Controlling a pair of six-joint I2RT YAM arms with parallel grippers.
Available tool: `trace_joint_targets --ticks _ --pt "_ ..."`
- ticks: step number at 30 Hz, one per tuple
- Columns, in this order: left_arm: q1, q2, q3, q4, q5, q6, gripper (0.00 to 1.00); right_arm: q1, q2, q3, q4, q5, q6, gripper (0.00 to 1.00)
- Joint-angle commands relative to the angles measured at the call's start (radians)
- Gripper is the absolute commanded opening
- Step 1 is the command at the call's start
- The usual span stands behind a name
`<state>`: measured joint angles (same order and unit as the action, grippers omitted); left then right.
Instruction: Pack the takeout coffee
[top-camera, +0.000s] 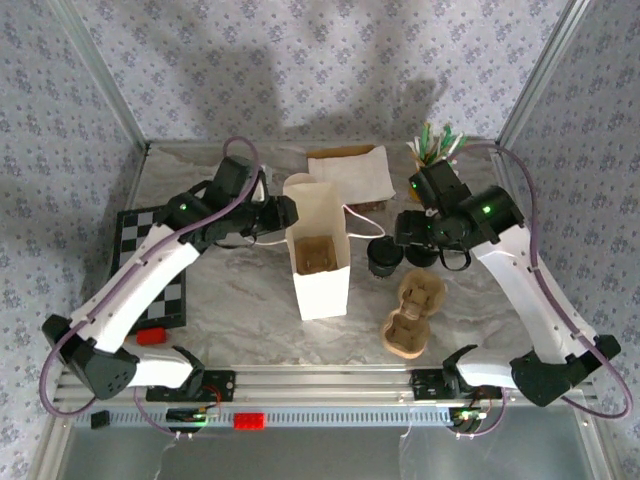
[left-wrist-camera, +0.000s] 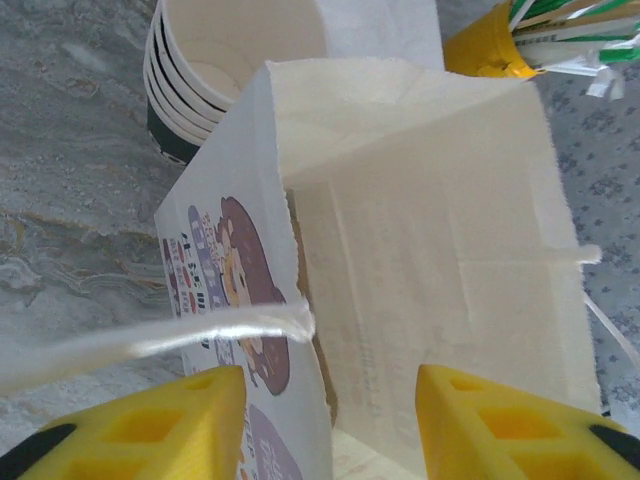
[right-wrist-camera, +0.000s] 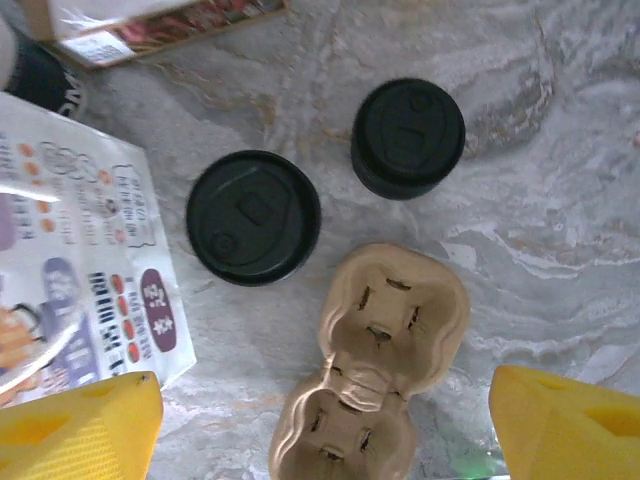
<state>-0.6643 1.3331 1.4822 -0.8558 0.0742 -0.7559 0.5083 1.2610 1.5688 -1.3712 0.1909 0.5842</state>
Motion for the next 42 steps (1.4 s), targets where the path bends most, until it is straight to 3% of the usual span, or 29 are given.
trace_joint_targets --ticks 1,4,12,16,27,33,42 --pt "-0.015 0.04 0.044 -0.059 -0.044 0.046 0.5 -0.046 -0.022 -0.075 0.072 -0.079 -0.04 0.87" --pt "-0.016 0.056 0.05 -0.075 -0.084 0.06 0.49 -0.051 -0.012 -0.127 0.104 -0.075 -0.041 0.87" --pt "-0.013 0.049 0.057 -0.114 -0.181 0.066 0.25 -0.039 0.036 -0.141 0.125 -0.052 -0.03 0.93" --pt "-0.009 0.038 0.057 -0.118 -0.193 0.061 0.16 -0.038 0.068 -0.158 0.165 -0.1 -0.009 0.97" --pt "0.038 -0.007 0.042 -0.137 -0.244 0.008 0.07 -0.004 0.25 -0.133 0.23 -0.125 -0.047 0.98" --pt "0.047 -0.022 0.013 -0.105 -0.239 -0.009 0.07 0.008 0.307 -0.136 0.235 -0.076 0.149 1.0" --pt "0.064 -0.014 0.011 -0.1 -0.215 0.006 0.19 0.051 0.377 -0.127 0.286 -0.068 0.387 0.98"
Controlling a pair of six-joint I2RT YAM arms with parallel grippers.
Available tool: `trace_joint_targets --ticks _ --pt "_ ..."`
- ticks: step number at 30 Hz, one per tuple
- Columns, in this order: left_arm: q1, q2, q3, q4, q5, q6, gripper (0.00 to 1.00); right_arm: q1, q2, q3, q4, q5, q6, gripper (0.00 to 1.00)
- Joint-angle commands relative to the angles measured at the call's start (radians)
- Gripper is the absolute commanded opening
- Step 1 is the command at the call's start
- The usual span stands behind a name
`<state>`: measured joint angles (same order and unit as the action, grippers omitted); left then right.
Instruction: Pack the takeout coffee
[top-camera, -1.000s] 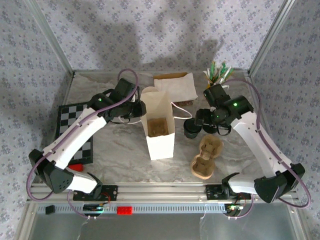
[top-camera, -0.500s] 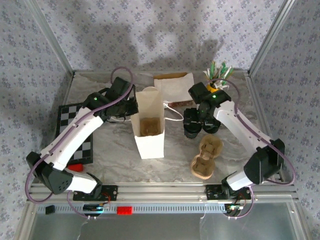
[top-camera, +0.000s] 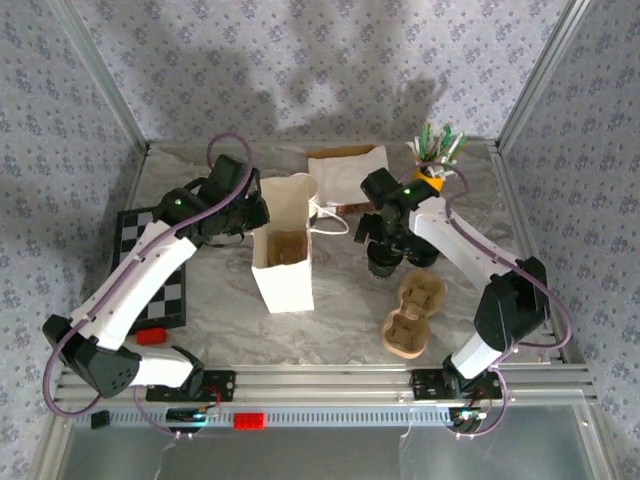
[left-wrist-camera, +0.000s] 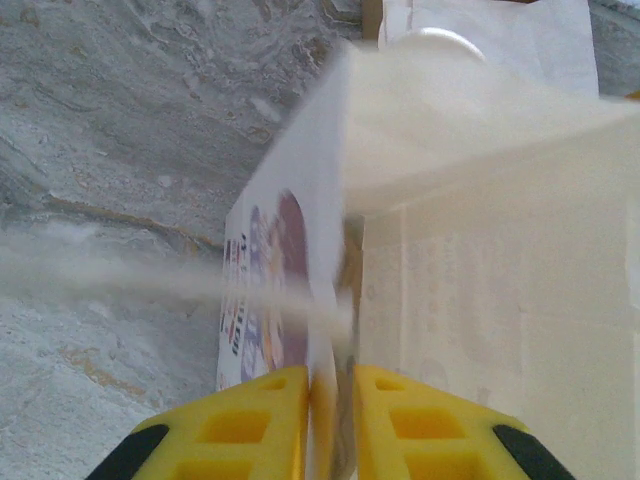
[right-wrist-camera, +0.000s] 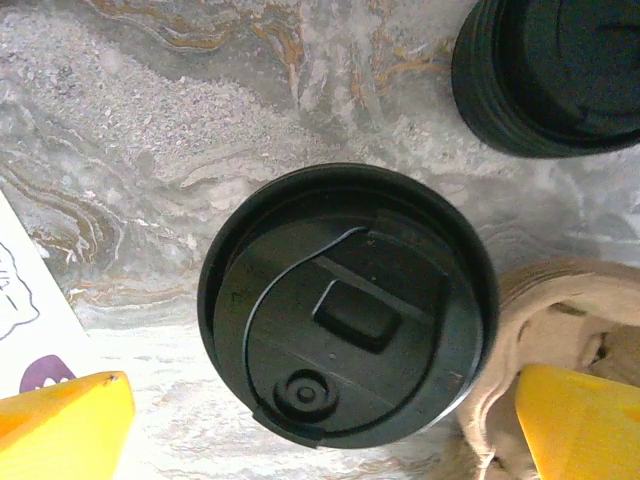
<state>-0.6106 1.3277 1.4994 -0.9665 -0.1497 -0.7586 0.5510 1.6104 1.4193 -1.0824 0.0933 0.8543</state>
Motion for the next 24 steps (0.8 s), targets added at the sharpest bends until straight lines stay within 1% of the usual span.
trace_joint_targets --ticks 1,4,9,15,19,24 --pt "0.013 -0.011 -0.008 0.011 0.013 0.015 0.19 0.013 0.025 0.019 0.002 0.05 0.137 0.97" --pt "0.023 -0.021 -0.018 0.012 0.03 0.023 0.22 0.015 0.025 0.012 0.001 0.054 0.176 0.96" --pt "0.035 -0.042 -0.051 0.046 0.067 0.027 0.22 0.018 0.027 -0.001 -0.015 0.052 0.226 0.97" --pt "0.039 -0.044 -0.047 0.046 0.078 0.039 0.23 0.016 0.033 0.003 -0.029 0.079 0.261 0.97" --pt "0.043 -0.042 -0.047 0.042 0.084 0.04 0.23 0.009 0.054 0.007 -0.036 0.048 0.27 0.95" --pt "0.044 -0.047 -0.054 0.044 0.09 0.041 0.23 0.009 0.054 0.001 -0.031 0.047 0.306 0.94"
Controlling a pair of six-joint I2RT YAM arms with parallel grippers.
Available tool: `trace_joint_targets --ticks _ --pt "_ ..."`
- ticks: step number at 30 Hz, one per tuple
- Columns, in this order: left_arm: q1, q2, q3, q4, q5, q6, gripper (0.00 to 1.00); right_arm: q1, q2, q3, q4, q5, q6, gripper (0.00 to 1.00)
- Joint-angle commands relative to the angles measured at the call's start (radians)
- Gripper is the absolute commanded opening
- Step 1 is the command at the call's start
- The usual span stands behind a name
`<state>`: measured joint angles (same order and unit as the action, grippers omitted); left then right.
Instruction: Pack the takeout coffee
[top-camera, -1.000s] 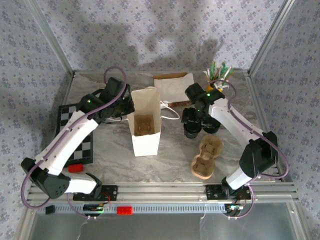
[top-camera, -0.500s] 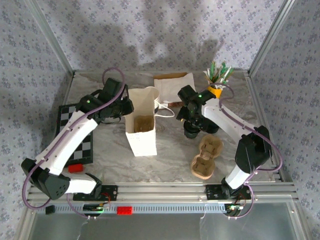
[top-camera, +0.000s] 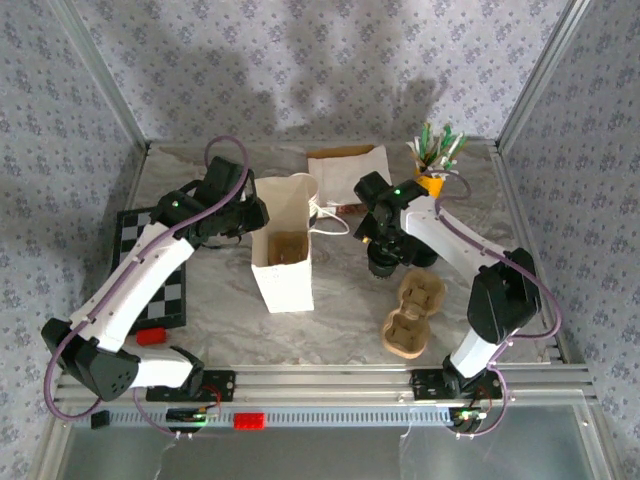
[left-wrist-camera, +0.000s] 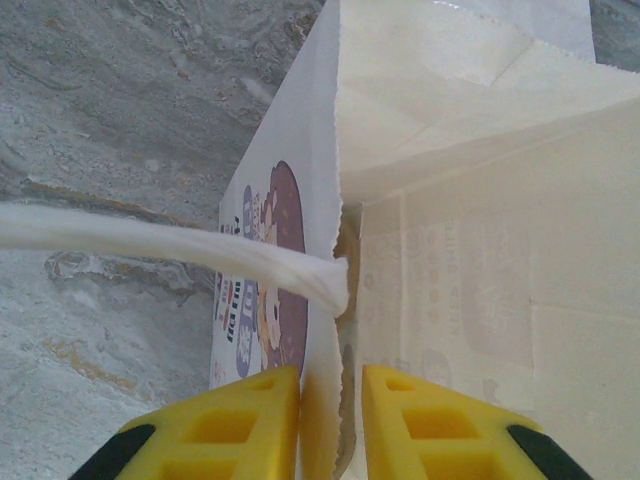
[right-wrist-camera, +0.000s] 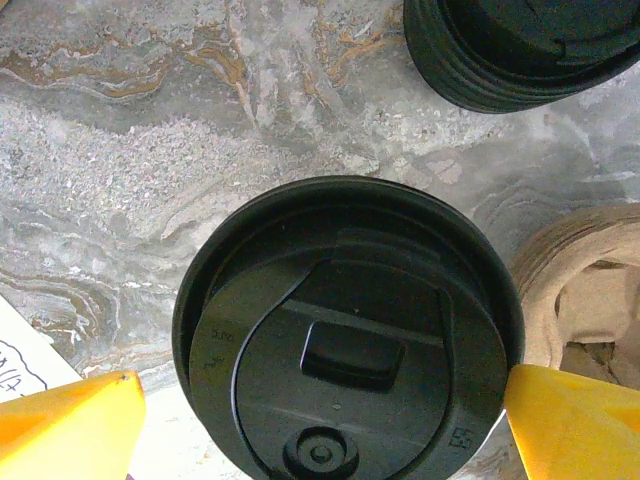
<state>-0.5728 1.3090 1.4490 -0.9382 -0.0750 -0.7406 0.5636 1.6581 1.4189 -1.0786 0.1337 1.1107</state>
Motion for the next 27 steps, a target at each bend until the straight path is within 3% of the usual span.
trace_joint_targets --ticks 1,13,20,27 --pt "0.008 -0.029 -0.004 0.019 0.017 0.023 0.23 -0.005 0.007 0.0 -0.029 -0.004 0.051 0.92" --pt "0.016 -0.032 -0.024 0.03 0.038 0.027 0.24 -0.027 0.02 -0.012 -0.021 -0.012 0.094 0.81" --pt "0.021 -0.033 -0.027 0.032 0.052 0.03 0.24 -0.035 0.035 -0.024 -0.008 -0.027 0.093 0.84" --pt "0.023 -0.033 -0.021 0.032 0.07 0.034 0.24 -0.036 0.026 -0.013 -0.004 -0.006 0.043 0.74"
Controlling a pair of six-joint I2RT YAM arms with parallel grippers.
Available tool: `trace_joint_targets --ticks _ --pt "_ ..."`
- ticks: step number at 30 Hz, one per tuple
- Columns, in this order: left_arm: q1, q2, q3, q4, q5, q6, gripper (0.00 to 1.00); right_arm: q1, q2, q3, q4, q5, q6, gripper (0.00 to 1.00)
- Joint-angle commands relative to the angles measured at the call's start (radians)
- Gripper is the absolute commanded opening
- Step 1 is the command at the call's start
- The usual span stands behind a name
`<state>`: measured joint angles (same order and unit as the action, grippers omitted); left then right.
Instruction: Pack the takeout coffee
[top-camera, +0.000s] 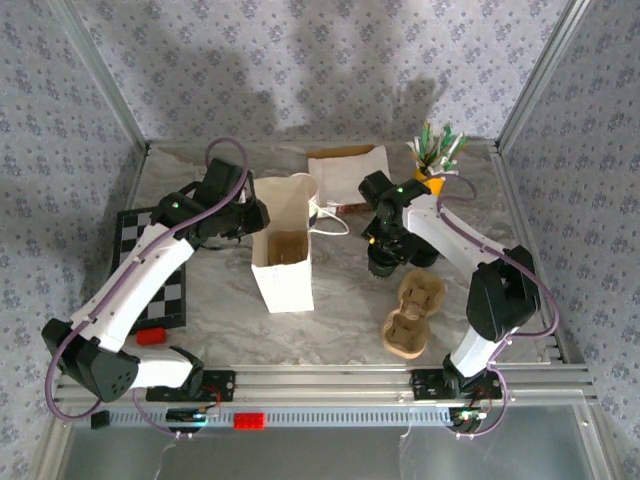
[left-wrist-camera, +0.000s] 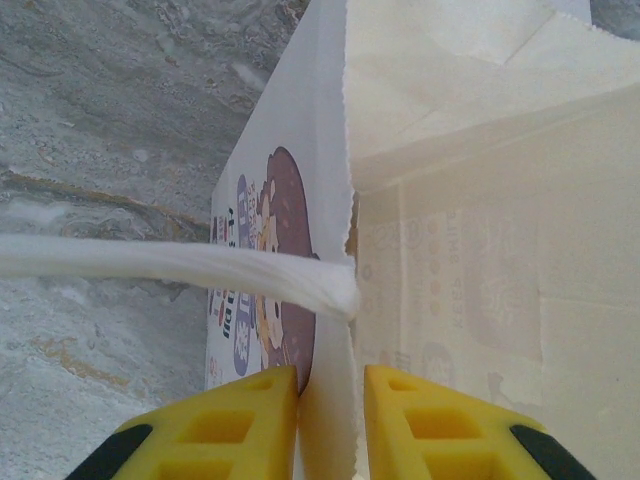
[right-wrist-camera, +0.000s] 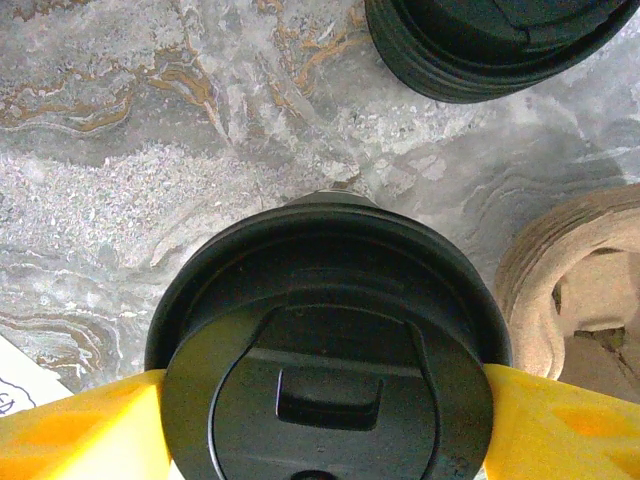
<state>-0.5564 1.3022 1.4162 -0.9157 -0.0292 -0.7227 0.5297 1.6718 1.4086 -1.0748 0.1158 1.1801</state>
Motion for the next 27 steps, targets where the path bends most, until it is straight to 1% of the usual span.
trace_joint_targets --ticks 1,5,9,10,11,12,13,15,18,22,24,25,27 --pt "0.006 -0.027 0.013 0.009 0.025 0.016 0.24 0.0 0.013 0.009 -0.019 0.009 -0.051 0.73" --pt "0.006 -0.036 0.012 0.003 0.023 0.019 0.24 0.005 0.0 0.051 -0.07 -0.004 -0.196 0.72" --pt "0.006 -0.047 0.007 -0.003 0.02 0.021 0.24 0.005 -0.023 0.057 -0.077 -0.054 -0.401 0.73" --pt "0.008 -0.05 0.005 -0.002 0.02 0.021 0.24 0.006 -0.02 0.062 -0.104 -0.037 -0.427 0.72" --pt "0.008 -0.053 0.003 -0.003 0.019 0.022 0.24 0.009 -0.02 0.067 -0.109 -0.025 -0.488 0.71" --pt "0.009 -0.056 0.0 -0.003 0.018 0.021 0.24 0.018 -0.022 0.066 -0.099 -0.033 -0.538 0.71" --pt "0.009 -0.058 -0.002 -0.003 0.016 0.019 0.24 0.028 -0.02 0.068 -0.117 -0.022 -0.543 0.71" --pt "0.011 -0.06 -0.002 -0.004 0.015 0.019 0.24 0.037 -0.017 0.072 -0.123 -0.023 -0.642 0.71" --pt "0.012 -0.061 -0.005 -0.003 0.018 0.014 0.24 0.046 -0.009 0.065 -0.115 -0.06 -0.714 0.71" --pt "0.01 -0.062 -0.008 -0.001 0.021 0.009 0.24 0.058 0.004 0.037 -0.082 -0.086 -0.753 0.72" --pt "0.011 -0.059 -0.008 0.001 0.027 0.008 0.24 0.065 0.019 0.041 -0.086 -0.06 -0.763 0.73" --pt "0.011 -0.058 -0.007 0.002 0.029 0.008 0.24 0.073 0.025 0.043 -0.086 -0.061 -0.767 0.73" --pt "0.01 -0.055 -0.001 0.0 0.03 0.011 0.24 0.082 0.026 0.042 -0.081 -0.064 -0.776 0.78"
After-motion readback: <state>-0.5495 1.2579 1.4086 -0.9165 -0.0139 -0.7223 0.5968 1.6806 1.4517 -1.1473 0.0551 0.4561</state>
